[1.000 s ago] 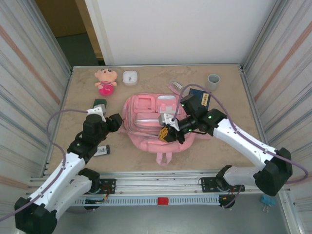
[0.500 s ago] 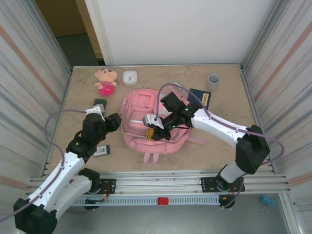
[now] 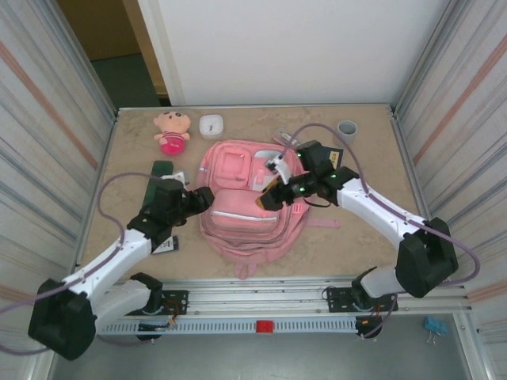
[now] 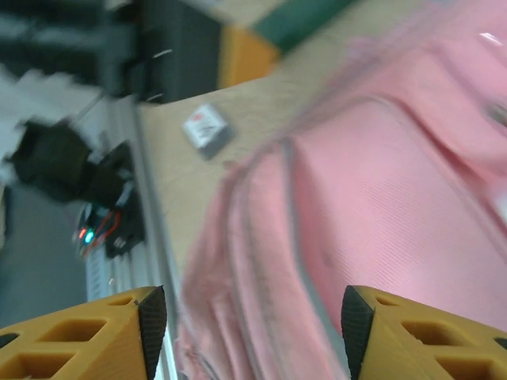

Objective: Pack the student bag

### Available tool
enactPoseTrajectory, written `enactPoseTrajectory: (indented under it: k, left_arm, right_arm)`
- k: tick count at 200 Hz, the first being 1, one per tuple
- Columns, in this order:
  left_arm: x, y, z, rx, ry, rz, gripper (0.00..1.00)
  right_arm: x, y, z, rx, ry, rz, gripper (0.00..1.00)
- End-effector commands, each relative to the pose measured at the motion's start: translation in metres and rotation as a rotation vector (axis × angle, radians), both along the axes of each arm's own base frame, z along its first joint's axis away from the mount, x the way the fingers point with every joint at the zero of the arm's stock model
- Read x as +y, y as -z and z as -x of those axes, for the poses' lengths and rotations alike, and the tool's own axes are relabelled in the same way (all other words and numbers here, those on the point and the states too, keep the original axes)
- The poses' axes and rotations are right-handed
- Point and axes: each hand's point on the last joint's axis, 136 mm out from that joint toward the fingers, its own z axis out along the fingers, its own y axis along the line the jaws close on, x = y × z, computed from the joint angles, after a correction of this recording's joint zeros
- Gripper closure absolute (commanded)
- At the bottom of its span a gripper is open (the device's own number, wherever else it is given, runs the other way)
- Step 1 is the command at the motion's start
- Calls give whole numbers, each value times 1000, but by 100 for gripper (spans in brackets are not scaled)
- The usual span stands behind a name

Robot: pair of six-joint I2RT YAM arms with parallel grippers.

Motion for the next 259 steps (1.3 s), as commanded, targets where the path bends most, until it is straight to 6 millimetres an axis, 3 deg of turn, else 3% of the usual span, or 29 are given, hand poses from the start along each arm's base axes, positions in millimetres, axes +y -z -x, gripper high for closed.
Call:
enactPoseTrajectory:
  k: [1,31,46,60,90,133,164,188,205,231,259]
  left_arm:
    - [-23,-4,-16,-35,53,25,48]
    - [-33,32,-25,60,57,9,48]
    - [-31,47,-26,107,35,0,48]
    - [-29,57,-23,132,13,10,47]
    - [-16,69,-12,168,-41,1,47]
    - [19,64,6,148,-149,-52,46]
    - [46,61,10,144,-207,-78,46]
    - [52,56,11,138,-211,-80,46]
    - [48,45,7,110,-190,-71,46]
    - [42,25,-1,68,-156,-63,47]
    - [32,3,-7,34,-114,-48,47]
  right_arm:
    - [-40,24,-28,203,341,17,39]
    - [-99,74,-52,331,647,117,38]
    - [-116,95,-58,370,726,165,38]
    - [-113,108,-61,386,722,171,39]
    - [-82,116,-66,385,651,109,41]
    - [-34,105,-80,329,599,48,42]
    - [-8,108,-92,334,575,16,43]
    - [11,107,-98,336,543,-28,43]
    - [21,95,-101,315,519,-54,43]
    - [15,71,-105,257,528,-68,39]
    - [-18,46,-106,219,569,-48,36]
